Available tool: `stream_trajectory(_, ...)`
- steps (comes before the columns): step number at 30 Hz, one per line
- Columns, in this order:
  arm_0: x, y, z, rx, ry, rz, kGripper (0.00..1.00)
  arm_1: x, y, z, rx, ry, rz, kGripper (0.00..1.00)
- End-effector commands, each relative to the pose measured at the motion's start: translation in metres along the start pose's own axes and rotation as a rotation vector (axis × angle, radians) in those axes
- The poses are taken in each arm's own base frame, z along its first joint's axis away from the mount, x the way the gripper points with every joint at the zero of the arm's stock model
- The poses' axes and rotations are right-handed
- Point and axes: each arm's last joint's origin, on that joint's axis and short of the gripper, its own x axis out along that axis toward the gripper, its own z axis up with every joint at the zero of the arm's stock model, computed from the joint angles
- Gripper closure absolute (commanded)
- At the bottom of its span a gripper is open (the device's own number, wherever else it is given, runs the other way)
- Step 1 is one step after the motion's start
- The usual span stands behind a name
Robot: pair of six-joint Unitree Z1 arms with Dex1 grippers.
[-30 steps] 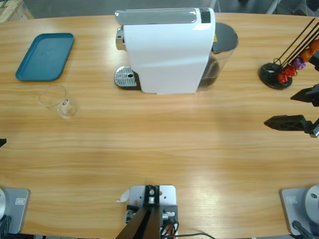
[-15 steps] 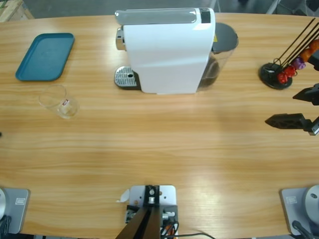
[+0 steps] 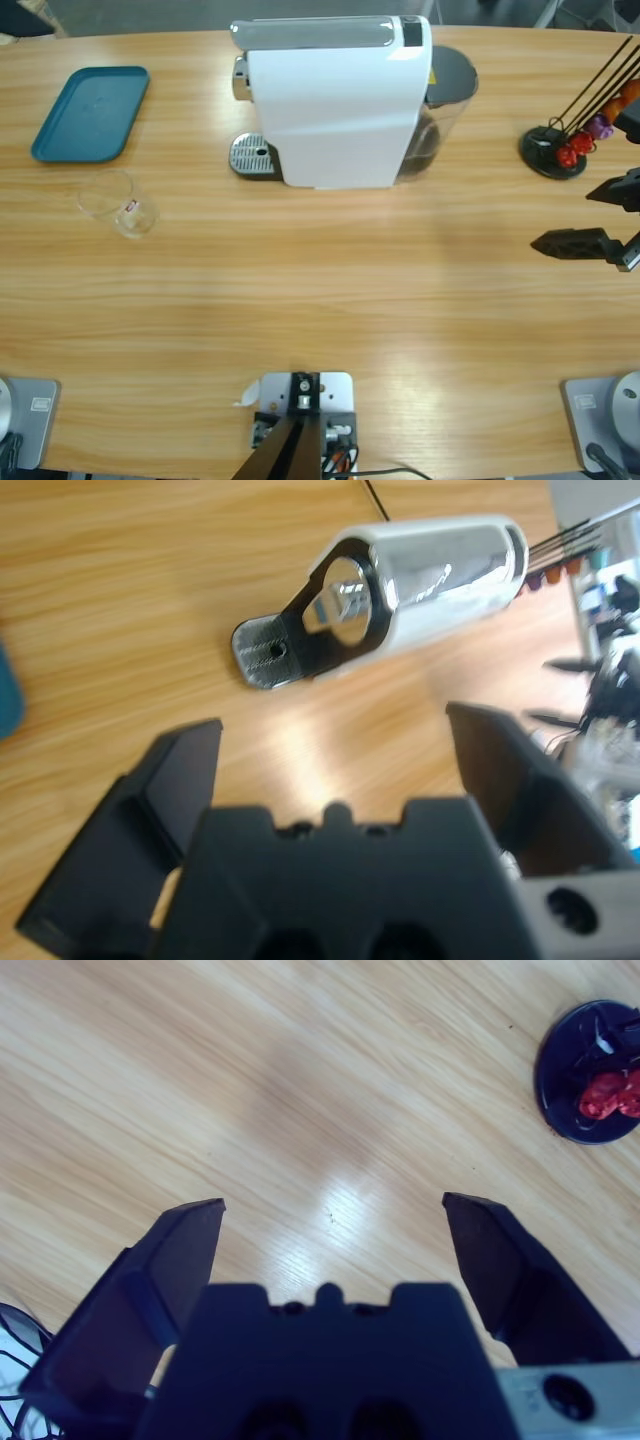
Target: Pour coffee
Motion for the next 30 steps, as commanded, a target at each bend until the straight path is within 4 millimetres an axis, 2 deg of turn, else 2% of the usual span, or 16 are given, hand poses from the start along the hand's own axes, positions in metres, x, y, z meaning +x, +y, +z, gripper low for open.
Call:
stream_trajectory(1, 0.072, -0.002, 0.04, -0.177, 0.126, -0.126, 0.179, 0.002, -0.002, -0.007, 0.018, 0.024, -0.012, 0.0)
stream_trajectory(9, 0.112, 0.006, 0.052, -0.203, 0.208, -0.197, 0.184, -0.001, -0.002, -0.01, 0.018, 0.01, -0.01, 0.0)
stream_trajectory(12, 0.133, 0.008, 0.059, -0.211, 0.275, -0.293, 0.178, 0.0, -0.002, -0.009, 0.018, 0.012, -0.01, 0.0)
stream_trajectory(18, 0.142, 0.008, 0.071, -0.191, 0.246, -0.278, 0.165, 0.001, -0.002, -0.008, 0.017, 0.017, -0.01, 0.0)
stream_trajectory(30, 0.163, 0.018, 0.067, -0.19, 0.288, -0.254, 0.179, 0.002, -0.002, -0.007, 0.017, 0.021, -0.008, 0.0)
